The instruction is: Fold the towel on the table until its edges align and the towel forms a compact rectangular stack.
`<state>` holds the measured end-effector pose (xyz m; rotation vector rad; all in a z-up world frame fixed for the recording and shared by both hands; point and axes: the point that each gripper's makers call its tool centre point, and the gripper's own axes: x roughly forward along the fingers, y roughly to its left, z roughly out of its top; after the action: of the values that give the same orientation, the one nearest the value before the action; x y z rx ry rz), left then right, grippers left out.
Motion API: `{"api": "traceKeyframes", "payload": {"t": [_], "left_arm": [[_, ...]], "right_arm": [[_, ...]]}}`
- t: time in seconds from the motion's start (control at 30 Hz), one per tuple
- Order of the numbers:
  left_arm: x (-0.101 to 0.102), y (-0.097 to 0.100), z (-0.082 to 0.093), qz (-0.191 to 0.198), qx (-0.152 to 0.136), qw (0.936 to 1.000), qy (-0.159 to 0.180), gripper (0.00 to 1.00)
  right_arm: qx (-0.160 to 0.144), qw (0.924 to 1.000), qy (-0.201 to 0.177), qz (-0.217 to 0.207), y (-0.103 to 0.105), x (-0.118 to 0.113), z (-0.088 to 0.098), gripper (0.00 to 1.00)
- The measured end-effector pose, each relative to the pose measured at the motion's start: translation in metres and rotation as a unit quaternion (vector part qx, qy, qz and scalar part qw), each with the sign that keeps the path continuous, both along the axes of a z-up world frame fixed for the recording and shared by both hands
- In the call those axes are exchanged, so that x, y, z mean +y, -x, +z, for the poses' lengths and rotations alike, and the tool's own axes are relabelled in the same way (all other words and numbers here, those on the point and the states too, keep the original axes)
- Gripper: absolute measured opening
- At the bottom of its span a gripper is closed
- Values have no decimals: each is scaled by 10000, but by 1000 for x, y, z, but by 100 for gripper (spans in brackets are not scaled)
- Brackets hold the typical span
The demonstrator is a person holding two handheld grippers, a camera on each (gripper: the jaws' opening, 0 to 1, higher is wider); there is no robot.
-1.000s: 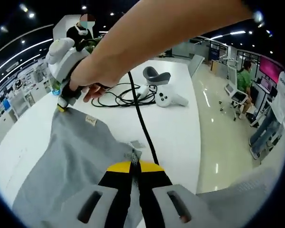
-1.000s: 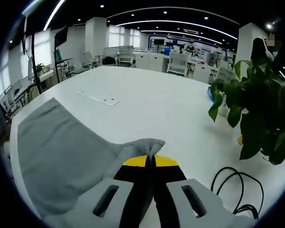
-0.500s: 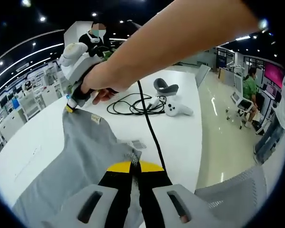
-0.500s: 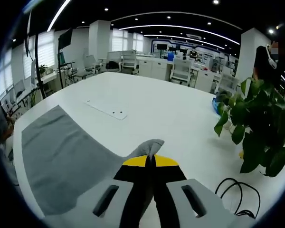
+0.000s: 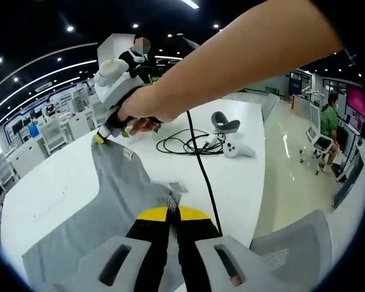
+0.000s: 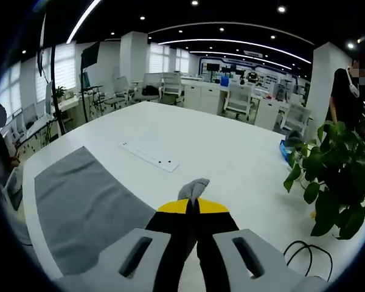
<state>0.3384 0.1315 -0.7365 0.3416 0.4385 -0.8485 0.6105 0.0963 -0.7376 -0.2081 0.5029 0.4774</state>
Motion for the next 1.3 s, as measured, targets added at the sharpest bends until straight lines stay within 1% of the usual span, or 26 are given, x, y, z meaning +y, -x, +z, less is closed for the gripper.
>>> {"api": "traceKeyframes", "payload": {"t": [0.3,0.43,0.5,0.6,0.7,0.77,0.83,0.9,1.07,1.3], "left_arm": [[28,1,18,324,-178,9993,98,4],[38,4,25,369,-251,9989,123,4],[46,5,30,420,-279,9986,145,4],[55,7,35,476,-267,9983,216,4],[61,10,39,462,-290,9982,235,4],[67,14,45,442,-341,9981,246,4],[73,13,47,409,-389,9981,235,4],[77,16,51,399,-398,9980,289,4],[88,15,62,357,-504,9976,322,4],[98,9,71,376,-595,9964,464,4]], "right_arm": [[-116,9998,-96,144,1,33,24,0],[-152,9997,-140,162,2,44,32,0],[-180,9996,-130,178,7,52,38,0],[-210,9995,-142,205,9,63,46,0],[-226,9994,-140,202,9,70,51,0],[-236,9995,-135,174,9,73,54,0],[-234,9995,-121,168,10,76,56,0],[-253,9995,-92,149,10,79,59,0],[-253,9996,-102,120,6,89,66,0],[-244,9996,-82,117,0,101,70,0]]}}
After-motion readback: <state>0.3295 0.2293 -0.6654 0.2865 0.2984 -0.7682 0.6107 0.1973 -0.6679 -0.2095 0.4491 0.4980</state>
